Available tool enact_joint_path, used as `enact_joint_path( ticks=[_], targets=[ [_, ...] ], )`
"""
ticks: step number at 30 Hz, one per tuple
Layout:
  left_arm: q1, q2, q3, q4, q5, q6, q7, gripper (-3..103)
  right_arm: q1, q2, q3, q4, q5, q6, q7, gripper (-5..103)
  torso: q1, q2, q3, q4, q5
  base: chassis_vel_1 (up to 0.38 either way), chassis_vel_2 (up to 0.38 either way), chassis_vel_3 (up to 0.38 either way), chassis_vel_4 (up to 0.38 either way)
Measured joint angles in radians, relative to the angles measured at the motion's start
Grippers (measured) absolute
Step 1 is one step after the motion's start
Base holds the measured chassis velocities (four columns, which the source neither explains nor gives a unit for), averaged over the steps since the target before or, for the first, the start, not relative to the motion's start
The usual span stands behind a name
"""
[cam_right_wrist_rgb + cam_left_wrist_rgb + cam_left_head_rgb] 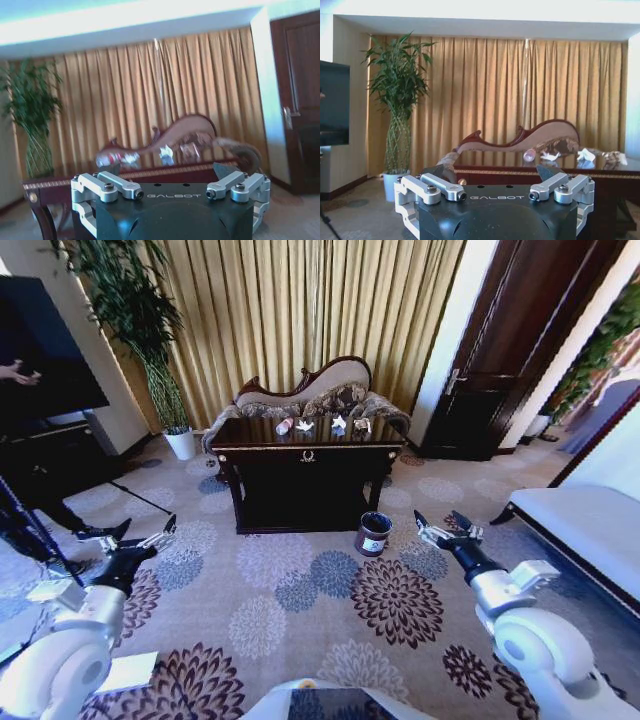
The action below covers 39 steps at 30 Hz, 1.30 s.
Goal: Move to the front of the table and place the trash on the table into the trash bin.
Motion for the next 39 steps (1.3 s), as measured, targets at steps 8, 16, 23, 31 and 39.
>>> enact_joint_path(
  ticks=[8, 16, 23, 31, 39],
  targets=[
    [0.017, -0.035, 0.01, -0.001, 0.006, -0.008, 0.042, 100, -0.02, -0.003, 0.003, -0.035, -0.152, -0.022, -0.037, 100, 0.0, 0.0, 0.0, 0.0001, -0.0001, 0.0, 0.0, 0.0, 0.0],
    [0.021, -0.031, -0.009, -0.006, 0.009, 0.011, 0.052, 100, -0.021, 0.002, 0.005, -0.03, -0.199, -0.07, -0.03, 100, 0.0, 0.0, 0.0, 0.0, 0.0, 0.0, 0.0, 0.0, 0.0],
    [0.028, -0.04, -0.019, -0.005, 0.012, 0.012, 0.05, 100, -0.023, 0.002, 0.012, -0.006, -0.17, -0.099, -0.005, 100, 0.0, 0.0, 0.0, 0.0, 0.0, 0.0, 0.0, 0.0, 0.0],
    [0.031, -0.049, -0.03, -0.006, 0.013, 0.015, 0.045, 100, -0.023, 0.002, 0.014, 0.028, -0.117, -0.132, 0.021, 100, 0.0, 0.0, 0.0, 0.0, 0.0, 0.0, 0.0, 0.0, 0.0],
    [0.035, -0.05, -0.039, -0.01, 0.01, 0.016, 0.046, 100, -0.028, 0.003, 0.014, 0.032, -0.11, -0.132, 0.023, 100, 0.0, 0.0, 0.0, 0.0, 0.0, 0.0, 0.0, 0.0, 0.0]
  ],
)
